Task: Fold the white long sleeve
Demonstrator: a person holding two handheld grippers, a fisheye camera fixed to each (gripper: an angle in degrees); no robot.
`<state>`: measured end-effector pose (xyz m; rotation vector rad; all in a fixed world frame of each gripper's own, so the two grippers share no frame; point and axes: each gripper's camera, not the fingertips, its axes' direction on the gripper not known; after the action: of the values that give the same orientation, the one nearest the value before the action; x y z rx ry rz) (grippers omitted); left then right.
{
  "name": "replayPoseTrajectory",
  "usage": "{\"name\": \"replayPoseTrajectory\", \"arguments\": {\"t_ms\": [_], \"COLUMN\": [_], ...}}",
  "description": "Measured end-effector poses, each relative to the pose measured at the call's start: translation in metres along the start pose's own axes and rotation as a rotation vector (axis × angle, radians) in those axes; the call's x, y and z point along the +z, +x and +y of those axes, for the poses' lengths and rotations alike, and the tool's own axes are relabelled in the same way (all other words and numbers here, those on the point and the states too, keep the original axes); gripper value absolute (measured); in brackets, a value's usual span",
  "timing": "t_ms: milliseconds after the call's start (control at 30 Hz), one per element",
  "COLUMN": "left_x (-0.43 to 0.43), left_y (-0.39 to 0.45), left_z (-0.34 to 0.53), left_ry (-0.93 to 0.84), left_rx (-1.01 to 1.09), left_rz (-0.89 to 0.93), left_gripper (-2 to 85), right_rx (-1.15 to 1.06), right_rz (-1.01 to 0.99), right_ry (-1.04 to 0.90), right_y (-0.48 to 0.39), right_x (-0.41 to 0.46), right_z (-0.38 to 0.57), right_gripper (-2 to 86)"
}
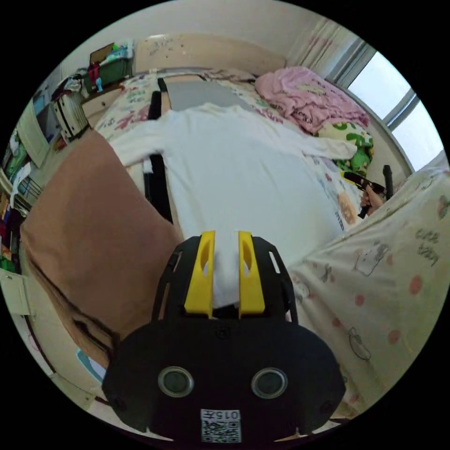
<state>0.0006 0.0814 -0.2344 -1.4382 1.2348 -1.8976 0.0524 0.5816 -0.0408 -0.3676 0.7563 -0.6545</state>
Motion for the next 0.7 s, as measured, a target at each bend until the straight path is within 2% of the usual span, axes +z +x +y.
{"name": "replayPoseTrajectory", "arguments": {"t_ms": [200, 367, 500, 600, 700], "left_x": [0.020, 0.029, 0.034, 0.037, 0.033], "left_y": [-0.008, -0.013, -0.019, -0.030, -0.026], "left_z": [0.054, 0.073, 0.087, 0.097, 0.108], "left_ry": [-0.045, -0.075, -0.063, -0.073, -0.092], "left_rx": [-0.198, -0.226, -0.220, -0.238, -0.179], "left_rz": [-0.082, -0.074, -0.062, 0.020, -0.039], "left_gripper": [8.7, 8.3, 5.2, 0.3, -0.5], "right_rx": [-0.010, -0.068, -0.100, -0.095, -0.144], "right_rz": [0.004, -0.145, -0.173, -0.237, -0.192], "right_ry": [-0.155, -0.357, -0.351, -0.378, -0.357], "right_y": [0.024, 0.038, 0.043, 0.049, 0.047], "right_x": [0.009, 0.041, 0.042, 0.042, 0.036], "right_z": [0.045, 0.055, 0.056, 0.054, 0.058], "right_gripper": [11.4, 11.0, 9.2, 3.0, 1.2]}}
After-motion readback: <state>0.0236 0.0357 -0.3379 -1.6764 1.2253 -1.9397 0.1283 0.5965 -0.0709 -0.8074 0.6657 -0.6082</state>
